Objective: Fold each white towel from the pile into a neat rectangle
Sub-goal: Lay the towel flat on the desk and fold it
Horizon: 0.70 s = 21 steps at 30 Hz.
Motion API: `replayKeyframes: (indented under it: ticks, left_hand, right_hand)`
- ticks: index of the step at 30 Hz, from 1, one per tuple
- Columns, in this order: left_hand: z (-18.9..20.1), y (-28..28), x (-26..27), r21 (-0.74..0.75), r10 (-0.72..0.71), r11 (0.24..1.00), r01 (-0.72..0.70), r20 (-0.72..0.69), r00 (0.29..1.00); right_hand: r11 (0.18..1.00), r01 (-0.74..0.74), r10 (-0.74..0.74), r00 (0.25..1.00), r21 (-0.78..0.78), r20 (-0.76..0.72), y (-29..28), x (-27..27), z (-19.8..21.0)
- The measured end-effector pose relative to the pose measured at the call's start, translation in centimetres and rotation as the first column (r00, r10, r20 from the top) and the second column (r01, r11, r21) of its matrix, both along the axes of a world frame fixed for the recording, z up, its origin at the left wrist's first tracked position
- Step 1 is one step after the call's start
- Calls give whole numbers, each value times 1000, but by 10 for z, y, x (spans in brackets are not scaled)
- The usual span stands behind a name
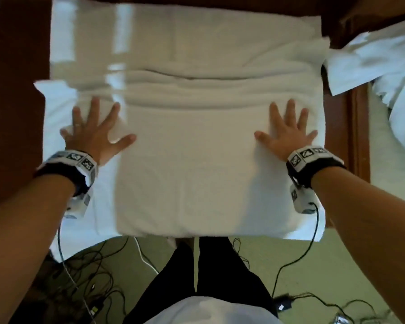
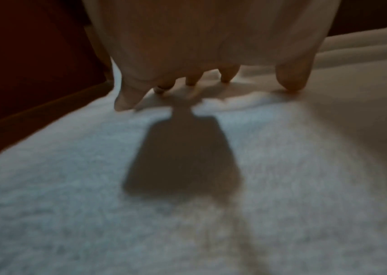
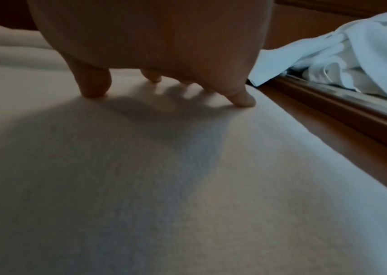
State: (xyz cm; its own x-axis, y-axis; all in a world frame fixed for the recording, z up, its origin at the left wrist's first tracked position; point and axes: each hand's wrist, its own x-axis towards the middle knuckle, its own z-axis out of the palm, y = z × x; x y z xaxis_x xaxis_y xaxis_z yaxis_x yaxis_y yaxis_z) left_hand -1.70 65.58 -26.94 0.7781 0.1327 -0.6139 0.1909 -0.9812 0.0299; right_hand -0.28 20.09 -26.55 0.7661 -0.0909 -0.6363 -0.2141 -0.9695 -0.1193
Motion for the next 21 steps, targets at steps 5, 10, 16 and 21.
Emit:
replayKeyframes:
  ticks: [5,10,16,21]
  left_hand:
    - [13,-7,7,-109,46,993,-43,25,999]
    - [18,-20,-91,-54,29,998,-34,-86,996]
    - [1,-13,-48,1,45,999,-45,-69,997]
    - [5,-17,1,-72,55,996,-57,-32,998]
  right_hand:
    - [1000,5,-5,1000,0,16,7,7,6]
    - [998,-40,43,997,48,-69,8,-95,18]
    - [996,-84,84,996,-7,-27,1,-51,3]
    - [998,-68,68,997,-7,25,4,-3,-2]
